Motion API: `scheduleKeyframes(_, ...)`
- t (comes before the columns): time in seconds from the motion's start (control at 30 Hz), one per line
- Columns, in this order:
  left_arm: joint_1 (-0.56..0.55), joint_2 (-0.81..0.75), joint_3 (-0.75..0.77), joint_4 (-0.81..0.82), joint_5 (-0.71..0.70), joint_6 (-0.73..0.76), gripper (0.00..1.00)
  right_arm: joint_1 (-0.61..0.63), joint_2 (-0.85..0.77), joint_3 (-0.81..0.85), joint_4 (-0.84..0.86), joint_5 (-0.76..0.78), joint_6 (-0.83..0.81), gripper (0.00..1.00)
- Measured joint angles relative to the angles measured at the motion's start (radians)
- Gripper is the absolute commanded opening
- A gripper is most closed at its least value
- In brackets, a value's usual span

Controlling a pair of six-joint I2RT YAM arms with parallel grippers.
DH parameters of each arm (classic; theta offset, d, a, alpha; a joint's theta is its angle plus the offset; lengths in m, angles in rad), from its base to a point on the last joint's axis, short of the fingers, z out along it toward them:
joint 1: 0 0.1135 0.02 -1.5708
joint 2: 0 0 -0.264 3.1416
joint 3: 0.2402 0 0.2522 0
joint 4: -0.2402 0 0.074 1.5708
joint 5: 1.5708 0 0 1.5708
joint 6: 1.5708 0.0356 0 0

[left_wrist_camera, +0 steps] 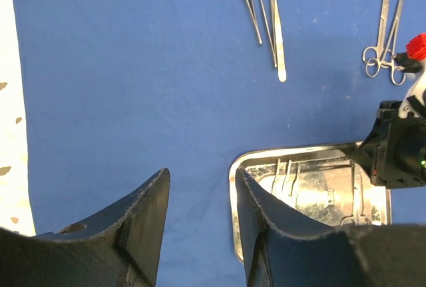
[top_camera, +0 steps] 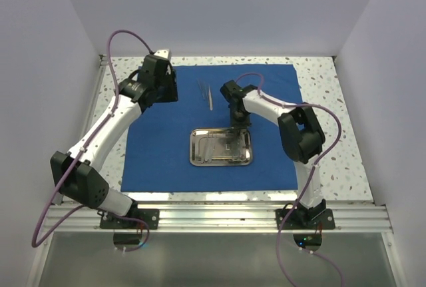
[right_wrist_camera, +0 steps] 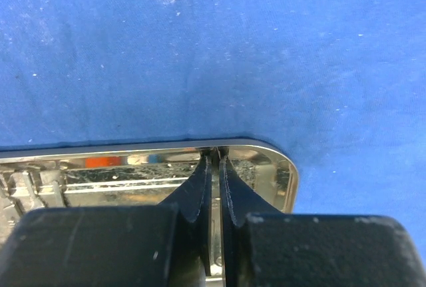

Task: Open and lay out the surgical kit
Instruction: Pick up the medical item from the container, then place the medical item in the surgical kit.

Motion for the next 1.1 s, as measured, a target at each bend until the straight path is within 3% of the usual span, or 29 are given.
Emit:
scheduleKeyframes(0.23,0.000,-0.045,-0.040,-0.003,-0.011,-0.020,0.48,0.001,-0.023,-0.003,-0.002,0.061,-0.024,0.00)
scheduleKeyframes(0.4,0.000,-0.074,-0.063,-0.005,-0.014,-0.028,0.48,-0.004,-0.025,0.089,-0.026,0.121,-0.049,0.00)
scheduleKeyframes(0.67,0.000,-0.130,-0.071,-0.047,-0.025,-0.043,0.48,-0.068,0.057,0.453,-0.072,0.172,-0.064,0.00)
scheduleKeyframes(0.83,0.000,-0.176,-0.099,-0.063,-0.029,-0.053,0.48,-0.156,0.252,0.755,-0.125,0.190,-0.075,0.00)
scheduleKeyframes(0.93,0.000,-0.193,-0.125,-0.068,-0.022,-0.066,0.55,-0.204,0.364,0.873,-0.138,0.193,-0.081,0.01)
scheduleKeyframes(1.07,-0.016,-0.188,-0.172,-0.067,-0.006,-0.085,0.57,-0.249,0.437,0.885,-0.135,0.188,-0.087,0.55)
scheduleKeyframes(1.1,-0.030,-0.179,-0.181,-0.066,-0.007,-0.090,0.57,-0.256,0.451,0.887,-0.133,0.186,-0.088,0.79)
